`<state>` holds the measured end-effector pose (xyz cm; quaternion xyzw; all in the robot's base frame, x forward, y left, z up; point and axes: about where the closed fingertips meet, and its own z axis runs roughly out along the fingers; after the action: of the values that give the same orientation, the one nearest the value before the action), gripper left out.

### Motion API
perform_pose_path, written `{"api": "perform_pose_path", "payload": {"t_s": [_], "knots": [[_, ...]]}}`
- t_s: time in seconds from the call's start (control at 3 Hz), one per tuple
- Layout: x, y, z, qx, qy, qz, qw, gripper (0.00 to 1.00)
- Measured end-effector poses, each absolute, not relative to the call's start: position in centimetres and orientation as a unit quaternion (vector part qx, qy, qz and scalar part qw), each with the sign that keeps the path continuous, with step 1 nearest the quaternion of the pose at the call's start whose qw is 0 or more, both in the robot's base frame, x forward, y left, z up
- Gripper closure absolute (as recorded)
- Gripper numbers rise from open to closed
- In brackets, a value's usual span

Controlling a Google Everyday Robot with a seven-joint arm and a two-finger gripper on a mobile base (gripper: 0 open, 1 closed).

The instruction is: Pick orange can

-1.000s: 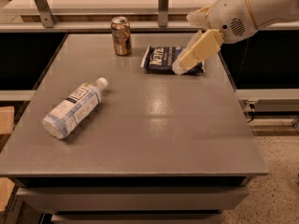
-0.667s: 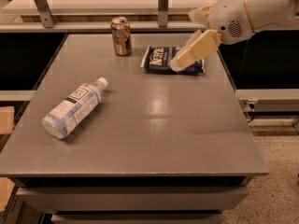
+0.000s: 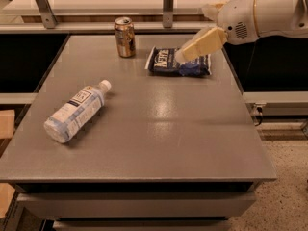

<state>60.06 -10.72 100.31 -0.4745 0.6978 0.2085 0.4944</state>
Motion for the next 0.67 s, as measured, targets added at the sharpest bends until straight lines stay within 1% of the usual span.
{"api": "perform_pose_path", "payload": {"t_s": [0.67], "knots": [[64.8, -11.0, 99.9, -0.453, 0.682, 0.217, 0.532, 0.0]]}}
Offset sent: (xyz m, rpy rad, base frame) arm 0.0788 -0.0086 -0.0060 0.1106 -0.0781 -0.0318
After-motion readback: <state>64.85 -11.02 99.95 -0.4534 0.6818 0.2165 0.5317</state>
